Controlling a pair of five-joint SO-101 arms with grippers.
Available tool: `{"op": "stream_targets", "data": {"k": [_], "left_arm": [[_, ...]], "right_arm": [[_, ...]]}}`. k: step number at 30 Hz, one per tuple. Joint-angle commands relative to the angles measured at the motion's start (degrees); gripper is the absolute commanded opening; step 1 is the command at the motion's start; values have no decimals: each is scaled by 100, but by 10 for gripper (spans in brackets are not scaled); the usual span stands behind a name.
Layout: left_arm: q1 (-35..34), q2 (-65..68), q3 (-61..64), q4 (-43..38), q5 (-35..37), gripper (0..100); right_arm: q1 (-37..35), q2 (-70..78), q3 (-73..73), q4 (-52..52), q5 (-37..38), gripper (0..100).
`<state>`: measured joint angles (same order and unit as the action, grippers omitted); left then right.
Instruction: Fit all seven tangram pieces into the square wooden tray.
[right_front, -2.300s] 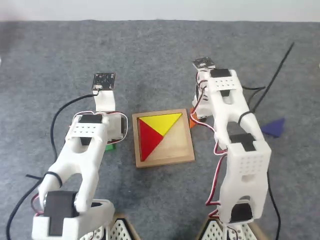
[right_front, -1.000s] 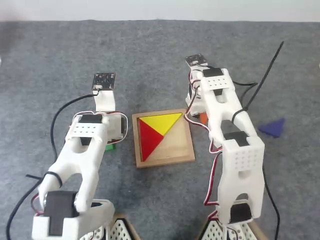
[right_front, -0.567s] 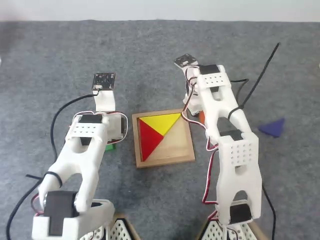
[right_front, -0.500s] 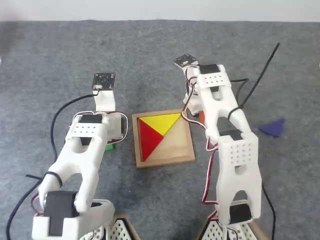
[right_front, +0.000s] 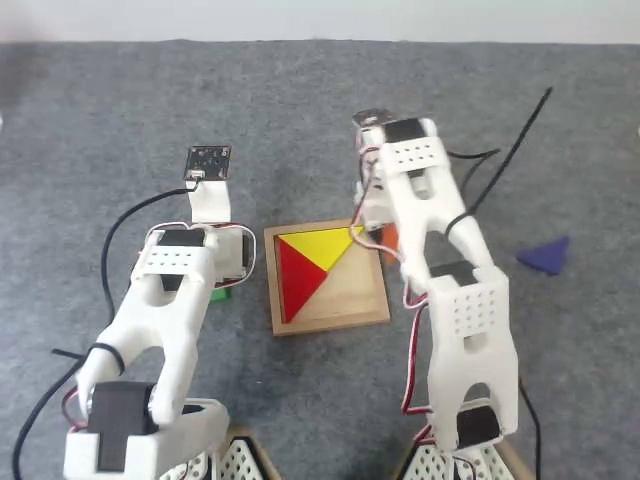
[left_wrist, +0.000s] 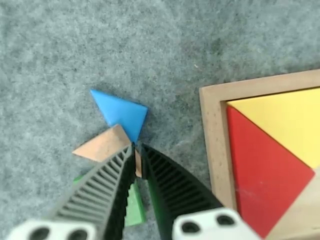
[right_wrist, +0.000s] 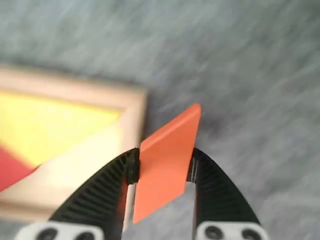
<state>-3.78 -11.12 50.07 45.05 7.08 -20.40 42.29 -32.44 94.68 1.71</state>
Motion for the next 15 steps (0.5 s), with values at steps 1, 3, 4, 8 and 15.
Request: {"op": "stream_targets", "data": {"k": [1,3,4,8,15], "left_arm": [[9,-18,-13,-62,-79,23],[9,-18,-13,-53,-79,23],[9,-18,-13,-53,-79,23],[9,-18,-22,-44,-79,23],[0,-26,-22,-44,-79,23]], "right_arm": [[-356,-470,-299,374,-334,91],[-470,-488,-299,391,-360,90],[-532,-488,-299,391,-422,89],[-716,-277,-193,356,-826,91],[-1033,321,-185,136,-923,95]]}}
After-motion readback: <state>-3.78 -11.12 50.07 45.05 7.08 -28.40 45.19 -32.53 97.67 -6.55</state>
